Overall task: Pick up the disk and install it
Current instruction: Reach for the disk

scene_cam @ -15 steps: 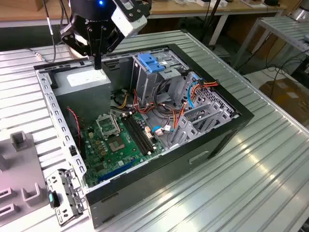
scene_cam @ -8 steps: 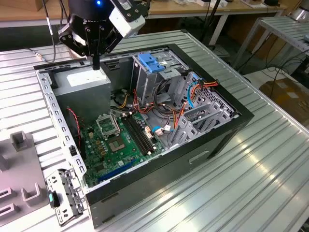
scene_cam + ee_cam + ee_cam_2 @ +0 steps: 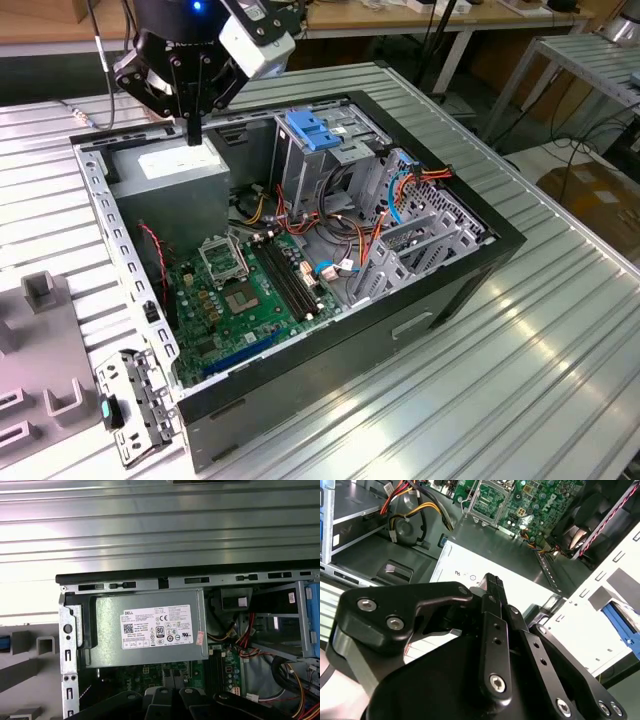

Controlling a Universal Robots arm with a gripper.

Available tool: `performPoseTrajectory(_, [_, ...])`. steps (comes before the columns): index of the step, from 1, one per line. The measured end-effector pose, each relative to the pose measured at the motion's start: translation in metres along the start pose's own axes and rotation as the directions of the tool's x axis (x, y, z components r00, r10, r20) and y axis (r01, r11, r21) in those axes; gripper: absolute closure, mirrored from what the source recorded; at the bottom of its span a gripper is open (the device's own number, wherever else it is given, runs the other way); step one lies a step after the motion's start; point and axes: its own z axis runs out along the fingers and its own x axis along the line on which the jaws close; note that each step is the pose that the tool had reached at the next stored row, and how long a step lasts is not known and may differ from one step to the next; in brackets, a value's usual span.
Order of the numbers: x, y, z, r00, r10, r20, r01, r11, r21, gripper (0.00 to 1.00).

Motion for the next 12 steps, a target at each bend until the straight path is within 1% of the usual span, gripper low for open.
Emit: performPoseTrajectory(12, [0.0053,-0.0004,-0.0001,1.0000,0.000,0.0000,0.000,1.0000,0.0000,0.89])
